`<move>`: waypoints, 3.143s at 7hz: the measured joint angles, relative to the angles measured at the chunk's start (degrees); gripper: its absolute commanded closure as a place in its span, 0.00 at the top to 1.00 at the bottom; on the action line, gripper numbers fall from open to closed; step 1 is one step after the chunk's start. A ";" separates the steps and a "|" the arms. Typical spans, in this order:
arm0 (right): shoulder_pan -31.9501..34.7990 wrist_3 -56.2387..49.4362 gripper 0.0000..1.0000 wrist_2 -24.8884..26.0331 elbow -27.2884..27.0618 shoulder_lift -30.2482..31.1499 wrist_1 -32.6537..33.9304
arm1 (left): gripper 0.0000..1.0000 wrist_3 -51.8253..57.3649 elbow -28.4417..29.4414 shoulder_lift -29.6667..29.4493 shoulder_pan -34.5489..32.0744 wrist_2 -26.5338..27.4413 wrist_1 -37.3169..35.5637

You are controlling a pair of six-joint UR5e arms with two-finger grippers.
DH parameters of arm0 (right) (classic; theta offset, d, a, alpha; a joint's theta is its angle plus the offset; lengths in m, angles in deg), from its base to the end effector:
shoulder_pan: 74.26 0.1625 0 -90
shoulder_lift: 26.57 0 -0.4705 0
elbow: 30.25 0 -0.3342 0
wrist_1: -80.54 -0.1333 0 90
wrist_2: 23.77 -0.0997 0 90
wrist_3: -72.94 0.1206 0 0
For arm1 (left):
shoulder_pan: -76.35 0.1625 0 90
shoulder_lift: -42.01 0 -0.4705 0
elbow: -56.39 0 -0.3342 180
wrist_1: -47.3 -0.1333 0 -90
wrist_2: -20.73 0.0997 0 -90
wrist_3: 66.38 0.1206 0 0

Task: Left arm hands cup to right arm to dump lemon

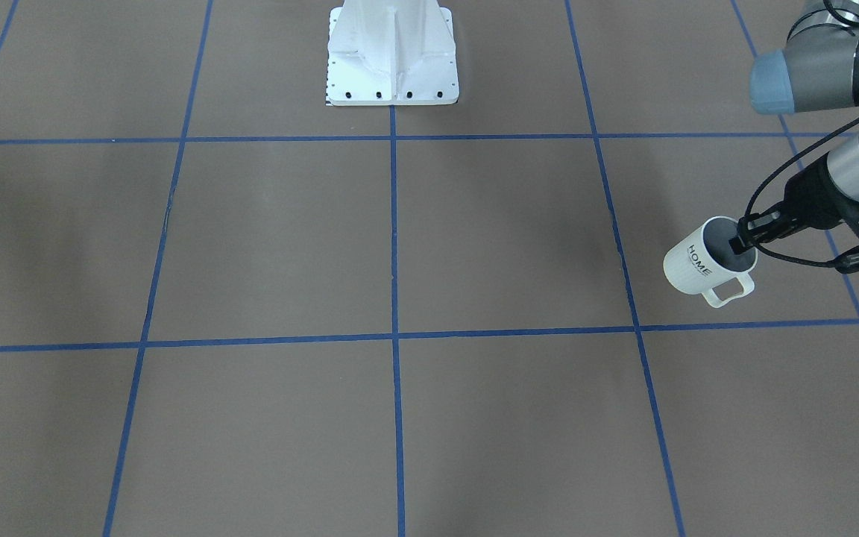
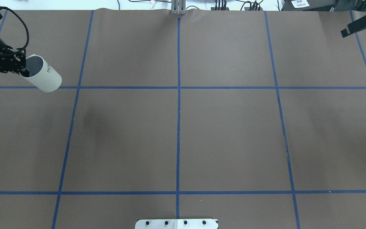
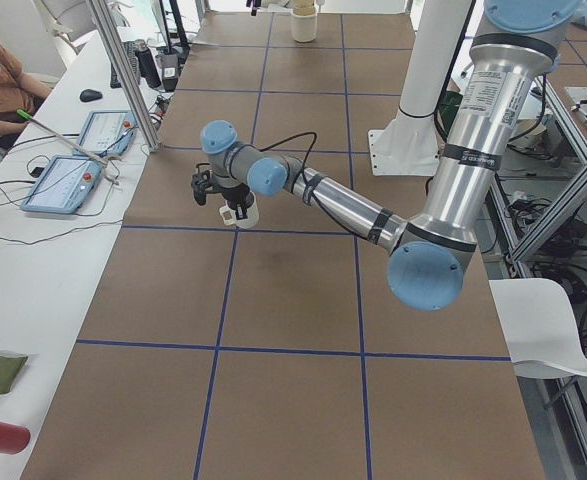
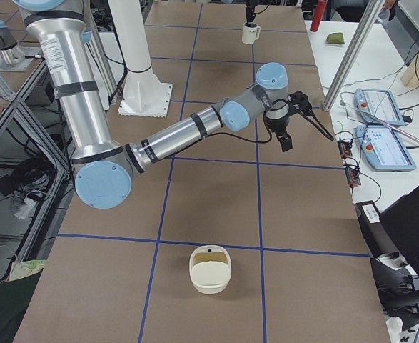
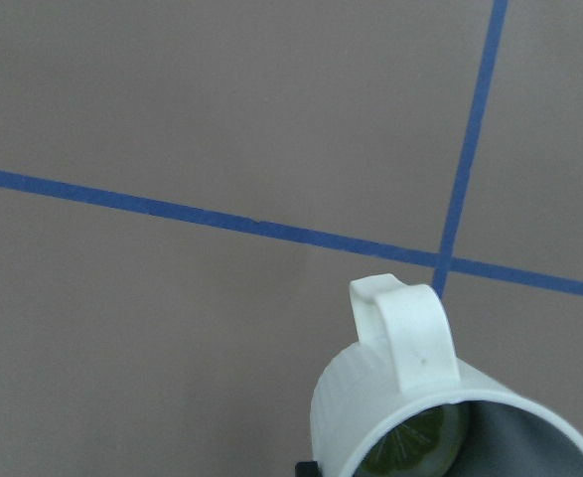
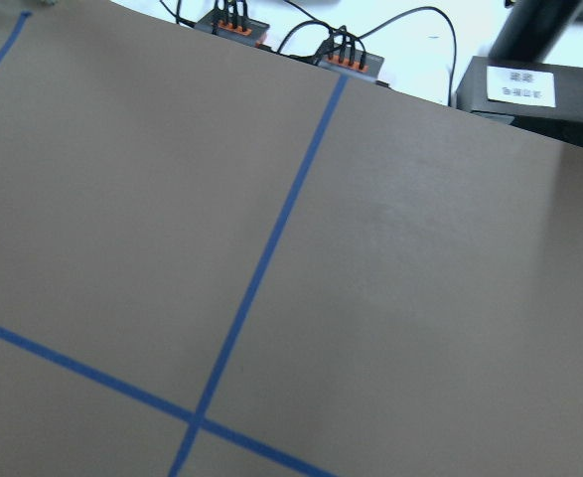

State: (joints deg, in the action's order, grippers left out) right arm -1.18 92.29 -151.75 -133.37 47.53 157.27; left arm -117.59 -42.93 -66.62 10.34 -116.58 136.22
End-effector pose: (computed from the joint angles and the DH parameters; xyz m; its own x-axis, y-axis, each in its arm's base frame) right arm -0.1061 -0.5519 0.4561 0.6691 -0.3557 0.6525 -0.0068 0.8750 0.4840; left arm 0.1915 -0.5402 0.4796 0.5861 -0.2724 -0.7630 0.1503 0.9620 -0.2279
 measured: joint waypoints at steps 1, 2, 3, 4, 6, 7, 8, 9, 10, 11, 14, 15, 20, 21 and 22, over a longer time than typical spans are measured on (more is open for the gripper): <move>-5.01 5.63 0.98 5.33 0.87 -0.96 -7.40 | 0.00 -5.86 1.87 -4.46 0.08 0.04 -1.35; -9.16 10.73 0.98 9.54 1.65 -1.61 -14.43 | 0.00 -12.05 4.10 -8.45 0.41 0.04 -1.68; -12.89 14.34 0.98 13.73 1.65 -2.02 -19.31 | 0.00 -18.00 6.07 -11.79 1.48 0.08 -1.67; -17.11 16.53 0.98 18.65 1.01 -2.49 -22.40 | 0.00 -23.51 7.42 -14.51 3.41 0.31 -1.61; -29.11 17.86 0.98 31.77 0.12 -3.12 -29.77 | 0.00 -33.88 12.13 -21.85 8.88 2.78 -1.47; -35.69 17.63 0.98 39.55 0.25 -3.81 -32.31 | 0.00 -38.40 15.62 -26.13 11.10 4.08 -0.81; -41.50 17.47 0.98 46.99 0.55 -5.16 -33.06 | 0.00 -42.73 19.04 -29.40 12.68 4.60 1.59; -45.49 17.41 0.98 52.25 1.01 -6.24 -33.17 | 0.00 -47.18 22.16 -31.46 14.11 4.80 5.85; -47.49 17.38 0.98 55.29 1.32 -6.76 -33.19 | 0.00 -50.78 24.63 -33.09 15.59 4.86 9.45; -48.54 17.33 0.98 57.19 1.58 -6.95 -33.16 | 0.00 -52.90 26.00 -34.70 16.82 4.73 11.42; -49.42 16.83 0.98 60.16 3.01 -7.06 -33.19 | 0.00 -53.81 26.53 -37.52 18.67 2.60 12.44; -49.56 16.81 0.98 60.55 3.13 -7.10 -33.24 | 0.00 -53.69 26.53 -37.80 19.13 0.51 12.53; -50.18 16.85 0.98 60.75 3.79 -8.21 -33.24 | 0.00 -53.47 26.13 -38.96 22.77 -1.61 12.79; -50.20 16.86 0.98 60.77 3.94 -8.31 -33.28 | 0.00 -53.47 25.91 -39.03 23.45 -1.64 12.81; -50.22 16.86 0.98 60.83 4.04 -8.34 -33.30 | 0.00 -53.61 25.45 -39.07 23.98 -1.65 12.77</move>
State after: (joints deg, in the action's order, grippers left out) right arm -51.40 109.15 -90.93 -129.33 39.20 123.97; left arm -171.20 -17.47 -105.69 34.32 -118.22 148.99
